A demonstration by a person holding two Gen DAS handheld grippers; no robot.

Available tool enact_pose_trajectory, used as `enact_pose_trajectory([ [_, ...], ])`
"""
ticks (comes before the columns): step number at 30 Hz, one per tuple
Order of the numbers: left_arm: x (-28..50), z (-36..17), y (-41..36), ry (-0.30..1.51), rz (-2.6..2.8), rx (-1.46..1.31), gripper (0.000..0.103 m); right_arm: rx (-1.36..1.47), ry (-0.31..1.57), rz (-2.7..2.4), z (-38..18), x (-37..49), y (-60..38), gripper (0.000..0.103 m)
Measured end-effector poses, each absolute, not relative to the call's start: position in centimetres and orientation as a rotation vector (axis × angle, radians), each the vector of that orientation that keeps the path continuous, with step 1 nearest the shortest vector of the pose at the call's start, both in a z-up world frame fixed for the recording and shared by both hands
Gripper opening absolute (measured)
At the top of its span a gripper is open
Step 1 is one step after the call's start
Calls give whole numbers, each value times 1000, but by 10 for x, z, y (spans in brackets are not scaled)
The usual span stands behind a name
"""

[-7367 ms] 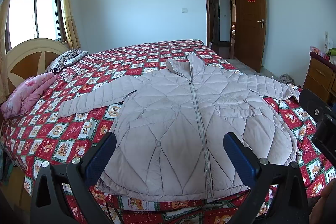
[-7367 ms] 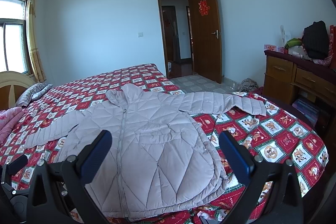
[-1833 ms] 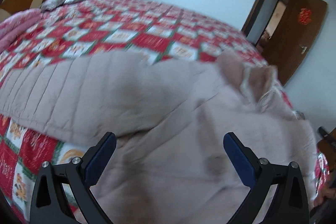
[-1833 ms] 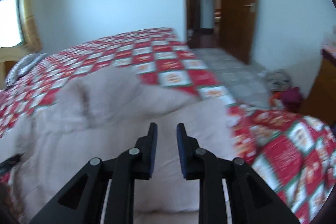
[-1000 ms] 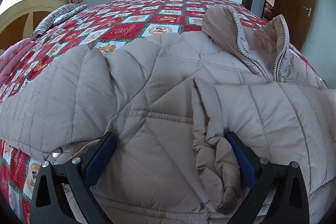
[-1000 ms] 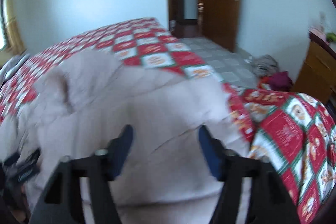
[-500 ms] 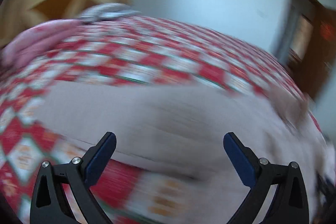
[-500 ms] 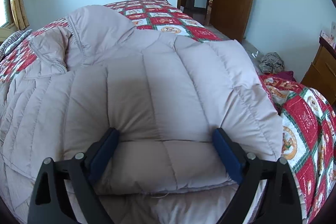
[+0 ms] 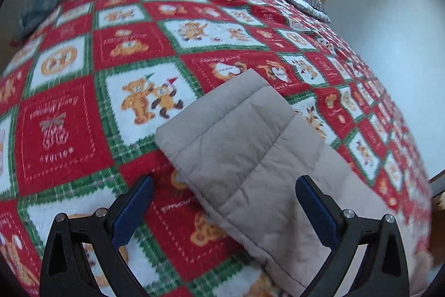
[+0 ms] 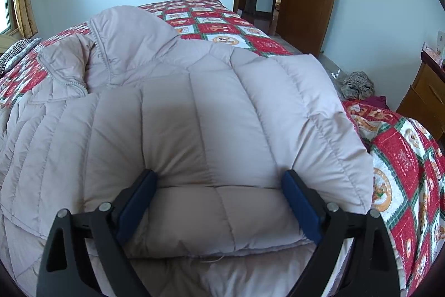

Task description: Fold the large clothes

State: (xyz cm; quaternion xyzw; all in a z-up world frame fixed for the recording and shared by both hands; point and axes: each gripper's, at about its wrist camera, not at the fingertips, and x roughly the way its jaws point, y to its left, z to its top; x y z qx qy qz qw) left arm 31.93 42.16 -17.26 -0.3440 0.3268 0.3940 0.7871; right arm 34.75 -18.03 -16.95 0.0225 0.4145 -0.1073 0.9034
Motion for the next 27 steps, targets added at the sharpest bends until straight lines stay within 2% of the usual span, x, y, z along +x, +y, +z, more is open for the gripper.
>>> enact_pose_trajectory([
  [3, 325, -174, 417, 734, 889, -672, 92, 45, 856, -222, -170, 347, -181, 94],
  [4, 323, -173, 419, 725, 892, -675, 81, 45, 856, -222, -170, 347, -181, 94],
  [5, 318, -171, 421, 714, 889, -682, 63, 46, 856, -221, -170, 347, -181, 94],
  [6, 314, -169, 423, 696, 878, -696, 54, 46, 856, -221, -170, 347, -181, 94],
  [8, 310, -169, 428, 669, 836, -723, 13, 46, 856, -221, -170, 347, -181, 94],
  [14, 309, -165, 432, 620, 705, -763, 3, 46, 855, -221, -170, 347, -181, 94],
  [18, 314, -116, 402, 514, 642, -634, 3, 46, 855, -220, -170, 347, -181, 94],
  [23, 332, -31, 299, 373, 364, -370, 3, 47, 855, -220, -170, 347, -181, 94],
  [27, 338, 11, 170, 293, 71, -142, 3, 50, 854, -220, -170, 348, -181, 94],
])
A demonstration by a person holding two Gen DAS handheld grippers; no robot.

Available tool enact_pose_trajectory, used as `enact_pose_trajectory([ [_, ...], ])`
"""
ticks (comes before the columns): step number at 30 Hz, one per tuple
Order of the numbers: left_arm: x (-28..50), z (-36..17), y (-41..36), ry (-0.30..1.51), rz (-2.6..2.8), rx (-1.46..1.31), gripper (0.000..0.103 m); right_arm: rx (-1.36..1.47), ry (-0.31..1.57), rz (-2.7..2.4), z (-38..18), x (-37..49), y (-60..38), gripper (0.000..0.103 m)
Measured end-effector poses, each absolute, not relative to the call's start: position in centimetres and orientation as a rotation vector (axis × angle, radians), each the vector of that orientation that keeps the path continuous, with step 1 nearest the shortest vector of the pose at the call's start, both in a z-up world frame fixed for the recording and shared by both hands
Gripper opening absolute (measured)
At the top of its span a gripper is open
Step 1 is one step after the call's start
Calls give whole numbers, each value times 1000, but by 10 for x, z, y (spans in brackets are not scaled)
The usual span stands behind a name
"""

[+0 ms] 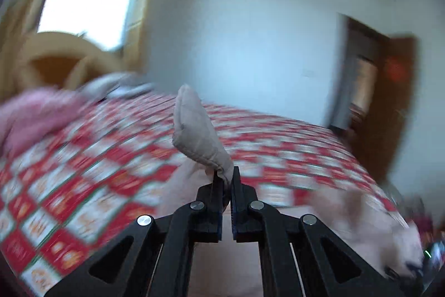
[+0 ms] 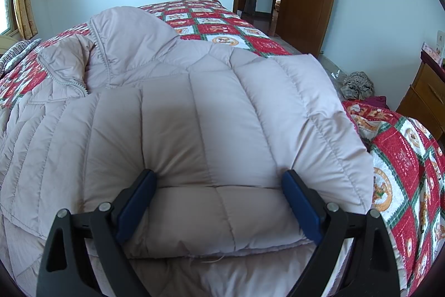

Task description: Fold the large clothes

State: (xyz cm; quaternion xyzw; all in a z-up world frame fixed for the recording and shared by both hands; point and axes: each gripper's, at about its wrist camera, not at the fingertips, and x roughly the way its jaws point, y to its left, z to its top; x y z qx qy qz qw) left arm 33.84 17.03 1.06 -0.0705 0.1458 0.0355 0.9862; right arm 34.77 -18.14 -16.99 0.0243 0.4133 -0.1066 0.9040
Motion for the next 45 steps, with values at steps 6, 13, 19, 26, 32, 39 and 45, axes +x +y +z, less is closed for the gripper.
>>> enact_pose_trajectory([
  [6, 343, -19, 17, 362, -275, 28, 3, 69, 852, -215, -170, 349, -183, 94],
  [13, 375, -124, -52, 742, -339, 63, 8, 94, 849, -207, -171, 350, -185, 95],
  [19, 352, -111, -38, 835, -350, 61, 22, 94, 850, -207, -172, 350, -185, 95],
  [26, 306, -91, 56, 600, -109, -64, 90, 121, 841, -195, -168, 347, -189, 95],
  [32, 324, -138, 144, 695, 170, -255, 90, 350, 628, -182, -115, 306, -207, 95],
  [39, 322, -162, 167, 727, 170, -469, 90, 191, 840, -83, -134, 371, -150, 96],
  [45, 314, -167, 179, 682, 134, -566, 90, 132, 843, -26, -134, 370, -132, 13],
])
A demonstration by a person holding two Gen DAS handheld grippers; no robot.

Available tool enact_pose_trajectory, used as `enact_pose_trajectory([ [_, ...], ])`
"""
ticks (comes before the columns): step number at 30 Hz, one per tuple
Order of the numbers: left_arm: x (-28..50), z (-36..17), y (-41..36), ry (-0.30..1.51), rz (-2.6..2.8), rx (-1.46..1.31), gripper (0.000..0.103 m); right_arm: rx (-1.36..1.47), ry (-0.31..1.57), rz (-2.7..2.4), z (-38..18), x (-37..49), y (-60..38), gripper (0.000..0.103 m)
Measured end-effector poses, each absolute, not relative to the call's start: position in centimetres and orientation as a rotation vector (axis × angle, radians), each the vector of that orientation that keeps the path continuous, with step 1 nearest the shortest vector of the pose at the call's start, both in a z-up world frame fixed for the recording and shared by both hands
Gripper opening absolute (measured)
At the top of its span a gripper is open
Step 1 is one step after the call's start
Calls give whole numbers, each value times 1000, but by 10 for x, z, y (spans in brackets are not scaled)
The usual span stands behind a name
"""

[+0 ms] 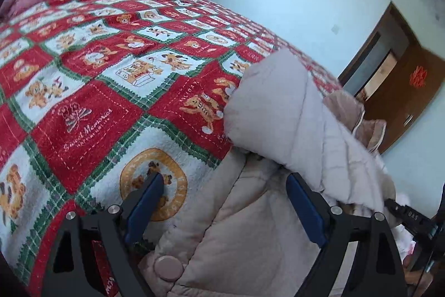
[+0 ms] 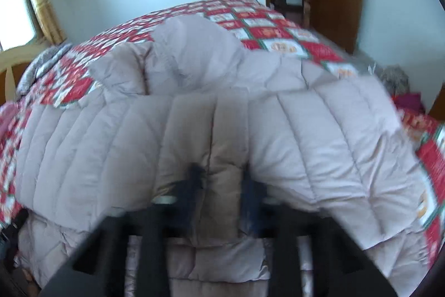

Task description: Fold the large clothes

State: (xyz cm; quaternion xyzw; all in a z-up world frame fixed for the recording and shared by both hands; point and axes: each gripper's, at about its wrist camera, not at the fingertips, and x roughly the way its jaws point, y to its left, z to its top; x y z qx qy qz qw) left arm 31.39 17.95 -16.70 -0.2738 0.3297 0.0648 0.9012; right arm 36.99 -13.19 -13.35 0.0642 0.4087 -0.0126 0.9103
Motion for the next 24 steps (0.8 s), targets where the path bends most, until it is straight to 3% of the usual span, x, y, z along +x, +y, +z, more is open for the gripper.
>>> enact_pose_trajectory([
  [5, 315, -166, 183, 674, 133, -588, 90, 116, 774, -101, -103, 352, -164, 12],
  [12, 318, -167, 181, 692, 147, -562, 90, 103, 848, -152, -162, 351, -185, 14],
  [16, 322, -167, 178, 715, 163, -530, 90, 11, 859, -188, -160, 351, -174, 17],
  [17, 322, -165, 176, 727, 173, -515, 90, -21, 868, -190, -156, 351, -172, 20],
  [19, 321, -159, 172, 752, 204, -473, 90, -33, 827, -217, -138, 338, -176, 35],
  [21, 318, -140, 163, 739, 235, -367, 90, 8, 690, -236, -114, 319, -182, 63],
  [24, 317, -96, 152, 628, 198, -306, 90, 28, 610, -193, -85, 314, -181, 69],
])
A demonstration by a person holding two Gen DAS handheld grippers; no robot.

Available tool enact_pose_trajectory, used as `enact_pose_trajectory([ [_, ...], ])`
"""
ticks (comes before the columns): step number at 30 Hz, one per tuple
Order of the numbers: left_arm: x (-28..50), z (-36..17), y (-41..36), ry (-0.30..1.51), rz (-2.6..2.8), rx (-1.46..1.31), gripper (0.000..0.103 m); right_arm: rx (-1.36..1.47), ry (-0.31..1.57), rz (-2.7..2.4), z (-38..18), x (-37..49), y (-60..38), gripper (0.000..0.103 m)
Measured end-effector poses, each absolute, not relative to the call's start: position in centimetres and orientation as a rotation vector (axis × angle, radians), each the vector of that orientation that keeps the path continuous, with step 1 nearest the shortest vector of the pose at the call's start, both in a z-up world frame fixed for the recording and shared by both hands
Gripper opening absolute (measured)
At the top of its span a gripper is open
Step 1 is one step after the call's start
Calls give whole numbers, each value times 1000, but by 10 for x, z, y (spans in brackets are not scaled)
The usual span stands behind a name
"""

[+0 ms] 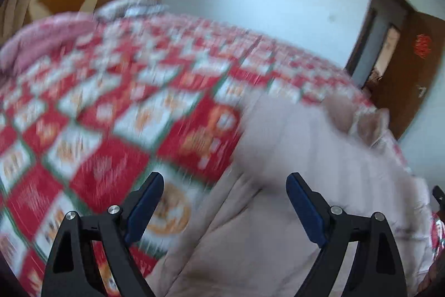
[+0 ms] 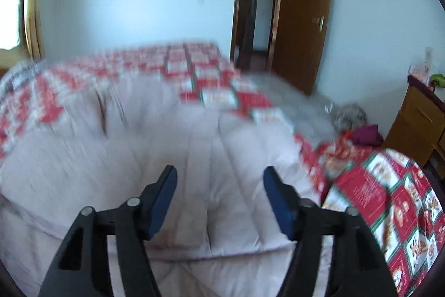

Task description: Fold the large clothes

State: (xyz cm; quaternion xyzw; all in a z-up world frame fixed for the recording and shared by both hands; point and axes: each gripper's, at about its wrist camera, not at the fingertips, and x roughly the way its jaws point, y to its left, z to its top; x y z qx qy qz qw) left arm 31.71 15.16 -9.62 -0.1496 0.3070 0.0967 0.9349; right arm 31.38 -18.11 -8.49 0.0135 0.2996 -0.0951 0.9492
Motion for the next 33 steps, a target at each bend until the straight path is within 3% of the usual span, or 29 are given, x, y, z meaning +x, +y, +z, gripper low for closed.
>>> enact_pose_trajectory([
  [5, 369, -64, 140, 610, 173, -295, 91, 54, 722, -43, -94, 359, -160, 67],
  [9, 417, -93, 133, 684, 241, -192, 91, 32, 849, -36, -135, 372, -154, 56],
  [12, 423, -132, 132, 754, 288, -122, 91, 30, 872, -22, -159, 369, -164, 55],
  [15, 423, -165, 144, 837, 252, -202, 92, 57, 862, -11, -162, 362, -170, 58],
  [26, 418, -167, 150, 843, 276, -217, 97, 5, 861, -58, -161, 362, -165, 67],
  [31, 410, -154, 151, 784, 207, -263, 97, 101, 809, -30, -105, 369, -174, 67],
  [33, 413, -135, 147, 761, 136, -249, 97, 75, 787, -36, -73, 393, -173, 80],
])
